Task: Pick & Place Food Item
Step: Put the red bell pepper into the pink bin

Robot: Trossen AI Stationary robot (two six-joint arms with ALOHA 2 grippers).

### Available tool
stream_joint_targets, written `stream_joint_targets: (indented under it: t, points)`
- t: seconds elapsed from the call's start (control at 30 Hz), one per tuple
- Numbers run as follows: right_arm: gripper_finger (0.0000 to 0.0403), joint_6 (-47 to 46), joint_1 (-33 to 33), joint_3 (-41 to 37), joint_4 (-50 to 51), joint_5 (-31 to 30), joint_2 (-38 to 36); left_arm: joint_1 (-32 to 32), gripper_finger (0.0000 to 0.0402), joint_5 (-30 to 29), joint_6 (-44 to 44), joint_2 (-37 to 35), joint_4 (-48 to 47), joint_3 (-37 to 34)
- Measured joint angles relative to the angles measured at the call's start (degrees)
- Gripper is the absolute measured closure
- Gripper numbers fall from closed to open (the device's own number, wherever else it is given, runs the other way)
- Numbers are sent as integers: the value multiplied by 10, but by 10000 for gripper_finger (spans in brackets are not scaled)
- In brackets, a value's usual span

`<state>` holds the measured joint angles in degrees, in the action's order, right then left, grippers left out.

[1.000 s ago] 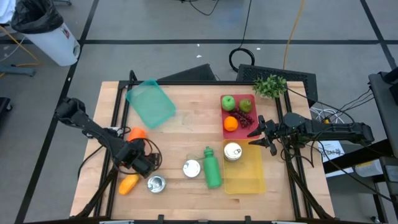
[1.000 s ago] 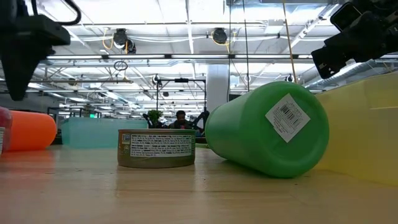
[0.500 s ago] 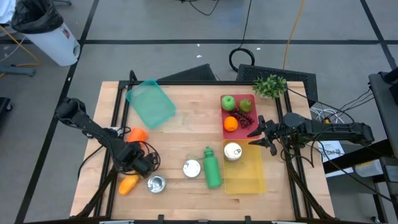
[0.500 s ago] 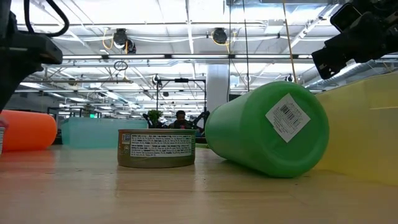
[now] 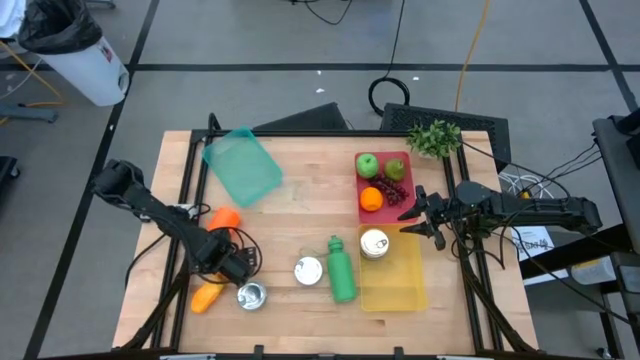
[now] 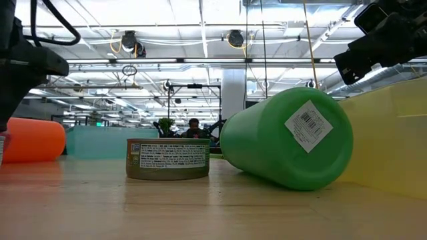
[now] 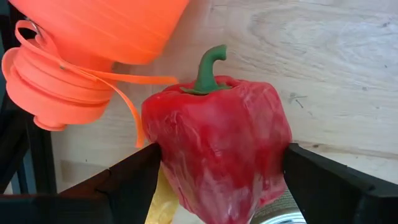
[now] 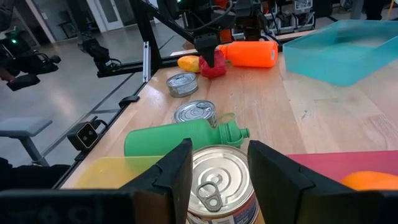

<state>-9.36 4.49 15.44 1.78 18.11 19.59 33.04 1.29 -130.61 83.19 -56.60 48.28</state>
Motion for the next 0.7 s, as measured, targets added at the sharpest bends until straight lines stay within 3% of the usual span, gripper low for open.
stream_joint_targets:
  t: [0.17, 0.37, 0.5, 0.7]
  points:
    - [261, 0, 0, 0, -1, 0, 0, -4, 88, 14, 0, 1, 1, 0]
    - [261, 0, 0, 0, -2, 0, 0, -3, 168, 13, 14, 0, 5, -1]
    - [261, 0, 0, 0, -2, 0, 0, 0, 192, -33, 53, 0, -1, 0]
    - [261, 0, 0, 0, -2, 0, 0, -11, 175, -123, 95, 2, 16, -2]
